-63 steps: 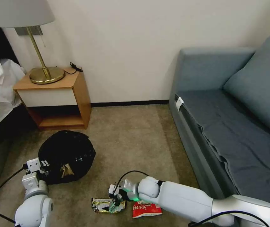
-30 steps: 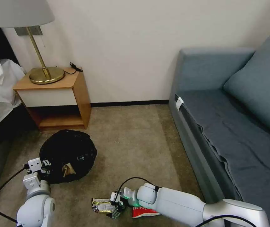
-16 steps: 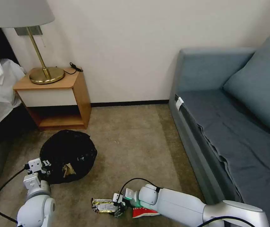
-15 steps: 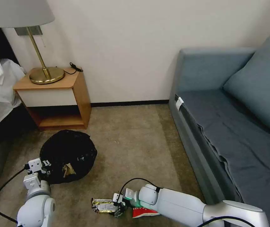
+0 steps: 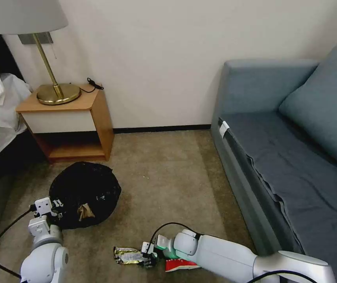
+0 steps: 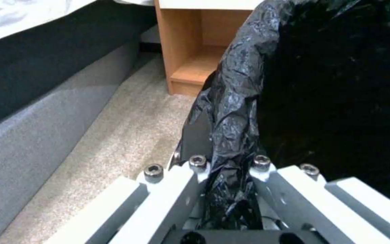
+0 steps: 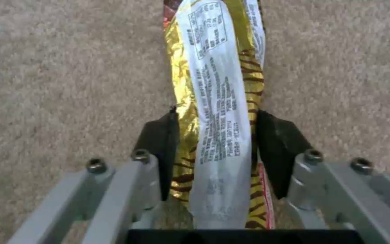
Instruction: Pick up the trash bin, then pick up the garbage on the floor and place it into the trash bin.
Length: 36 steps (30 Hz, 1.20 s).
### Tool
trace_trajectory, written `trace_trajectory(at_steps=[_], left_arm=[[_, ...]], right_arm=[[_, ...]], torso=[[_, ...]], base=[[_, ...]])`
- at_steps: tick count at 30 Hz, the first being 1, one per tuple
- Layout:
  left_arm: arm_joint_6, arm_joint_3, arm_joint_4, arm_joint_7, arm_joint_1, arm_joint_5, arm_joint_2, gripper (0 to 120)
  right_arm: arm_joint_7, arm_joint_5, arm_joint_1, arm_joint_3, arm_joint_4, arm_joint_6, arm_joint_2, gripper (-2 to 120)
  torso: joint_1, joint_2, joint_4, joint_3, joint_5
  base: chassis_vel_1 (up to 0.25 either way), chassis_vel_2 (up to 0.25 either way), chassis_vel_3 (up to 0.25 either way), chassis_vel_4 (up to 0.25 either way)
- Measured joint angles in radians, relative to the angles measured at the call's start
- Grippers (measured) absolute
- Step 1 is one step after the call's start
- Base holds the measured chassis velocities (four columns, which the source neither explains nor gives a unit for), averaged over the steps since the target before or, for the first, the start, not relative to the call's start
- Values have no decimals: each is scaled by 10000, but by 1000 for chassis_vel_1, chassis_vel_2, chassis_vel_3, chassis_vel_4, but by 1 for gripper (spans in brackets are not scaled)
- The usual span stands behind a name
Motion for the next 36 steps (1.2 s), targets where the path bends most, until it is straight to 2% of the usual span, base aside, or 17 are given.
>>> trace_trajectory(at_steps=[12, 18, 21, 22, 26, 27, 29, 36], left_arm=[[-21, -11, 43, 26, -12, -15, 19, 2], [-22, -40, 65, 50, -7, -70, 93, 2], [-28, -59, 105, 52, -5, -107, 164, 2], [-28, -59, 105, 52, -5, -107, 164, 2], [-31, -71, 152, 62, -11, -176, 280, 2], [-31, -71, 152, 62, -11, -176, 280, 2], [-31, -81, 185, 69, -27, -230, 355, 2], [-35, -228, 257, 82, 0, -340, 487, 2]], right_arm=[[-79, 62, 21, 416, 100, 52, -12, 38], [-70, 24, -27, 1055, 112, 96, 3, 38], [-43, -20, -73, 1730, 1, 96, 6, 27], [-43, -20, -73, 1730, 1, 96, 6, 27], [-84, -83, -135, 2449, -49, 105, -58, 10], [-84, -83, -135, 2449, -49, 105, -58, 10], [-139, -86, -196, 2758, -33, 117, -79, 1], [-209, -61, -270, 3673, -33, 164, 3, 0]], torso=[[0, 0, 0, 0, 0], [0, 0, 0, 0, 0], [0, 0, 0, 0, 0], [0, 0, 0, 0, 0], [0, 0, 0, 0, -1], [0, 0, 0, 0, -1], [0, 0, 0, 0, -1], [0, 0, 1, 0, 0]], base=[[0, 0, 0, 0], [0, 0, 0, 0], [0, 0, 0, 0], [0, 0, 0, 0], [0, 0, 0, 0], [0, 0, 0, 0], [0, 0, 0, 0], [0, 0, 0, 0]])
